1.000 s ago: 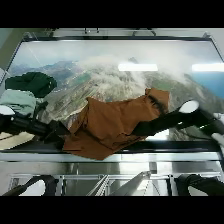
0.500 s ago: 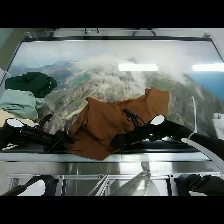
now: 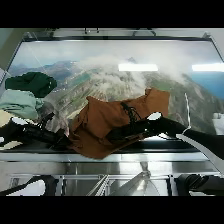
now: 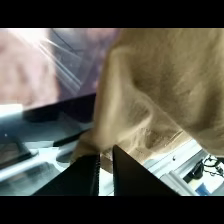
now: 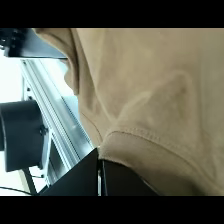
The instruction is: Fold the shirts.
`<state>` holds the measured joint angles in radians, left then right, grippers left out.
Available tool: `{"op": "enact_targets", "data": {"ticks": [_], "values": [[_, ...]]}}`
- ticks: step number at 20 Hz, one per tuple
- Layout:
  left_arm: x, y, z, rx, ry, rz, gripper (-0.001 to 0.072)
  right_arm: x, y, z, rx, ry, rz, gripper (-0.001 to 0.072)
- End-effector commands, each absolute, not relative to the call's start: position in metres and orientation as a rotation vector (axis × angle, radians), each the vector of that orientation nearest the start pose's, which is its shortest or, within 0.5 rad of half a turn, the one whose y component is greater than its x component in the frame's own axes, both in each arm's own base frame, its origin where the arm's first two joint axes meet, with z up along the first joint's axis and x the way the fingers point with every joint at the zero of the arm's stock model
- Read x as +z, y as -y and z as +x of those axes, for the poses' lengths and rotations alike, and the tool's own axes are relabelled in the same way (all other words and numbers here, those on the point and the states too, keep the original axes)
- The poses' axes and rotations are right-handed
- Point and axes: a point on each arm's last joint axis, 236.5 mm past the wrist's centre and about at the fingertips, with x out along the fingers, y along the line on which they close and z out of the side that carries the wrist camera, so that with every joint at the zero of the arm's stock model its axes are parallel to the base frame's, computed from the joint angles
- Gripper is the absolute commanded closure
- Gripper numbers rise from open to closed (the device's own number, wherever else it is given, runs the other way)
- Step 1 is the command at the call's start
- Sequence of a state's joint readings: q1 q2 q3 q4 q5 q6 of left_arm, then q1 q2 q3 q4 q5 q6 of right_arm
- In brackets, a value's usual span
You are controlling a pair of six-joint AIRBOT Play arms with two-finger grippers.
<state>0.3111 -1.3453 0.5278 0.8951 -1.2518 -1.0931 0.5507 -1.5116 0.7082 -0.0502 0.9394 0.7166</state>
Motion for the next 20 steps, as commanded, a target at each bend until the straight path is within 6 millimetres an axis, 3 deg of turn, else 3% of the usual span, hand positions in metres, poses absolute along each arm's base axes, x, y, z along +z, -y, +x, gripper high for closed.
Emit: {"op": "enact_targets", "data": {"ticks": [1,3,4,5,6,9,10,11,13,15,17,20], "values": [[-0.121,0.082,0.206,-0.412,-1.681,-0.727,0.0685,-0.054,-0.364,0.229,1.057,-1.325,0.677,0.0692],[-0.121,0.081,0.208,-0.412,-1.676,-0.723,0.0686,-0.055,-0.364,0.230,1.051,-1.322,0.675,0.0691],[-0.116,0.083,0.206,-0.436,-1.686,-0.725,0.0619,-0.055,-0.364,0.230,1.051,-1.322,0.675,0.0691],[-0.108,0.086,0.205,-0.466,-1.697,-0.730,0.0403,-0.055,-0.364,0.230,1.052,-1.322,0.674,0.0691],[-0.097,0.088,0.211,-0.491,-1.677,-0.736,0.0360,-0.055,-0.364,0.230,1.051,-1.323,0.674,0.0691],[-0.060,0.082,0.253,-0.496,-1.493,-0.673,0.0359,-0.055,-0.364,0.230,1.051,-1.322,0.674,0.0691],[-0.049,0.076,0.267,-0.476,-1.425,-0.638,0.0298,-0.055,-0.364,0.230,1.051,-1.322,0.674,0.0691],[-0.041,0.071,0.277,-0.437,-1.372,-0.626,-0.0013,-0.055,-0.364,0.230,1.050,-1.322,0.674,0.0691],[-0.035,0.068,0.283,-0.409,-1.335,-0.616,-0.0013,-0.055,-0.364,0.230,1.050,-1.322,0.674,0.0691],[-0.042,0.070,0.280,-0.413,-1.360,-0.577,-0.0013,-0.055,-0.364,0.231,1.051,-1.321,0.673,0.0691],[-0.064,0.075,0.262,-0.426,-1.480,-0.521,-0.0013,-0.055,-0.364,0.230,1.060,-1.313,0.663,0.0691],[-0.097,0.065,0.229,-0.382,-1.692,-0.450,-0.0013,-0.055,-0.364,0.230,1.060,-1.313,0.663,0.0691]]}}
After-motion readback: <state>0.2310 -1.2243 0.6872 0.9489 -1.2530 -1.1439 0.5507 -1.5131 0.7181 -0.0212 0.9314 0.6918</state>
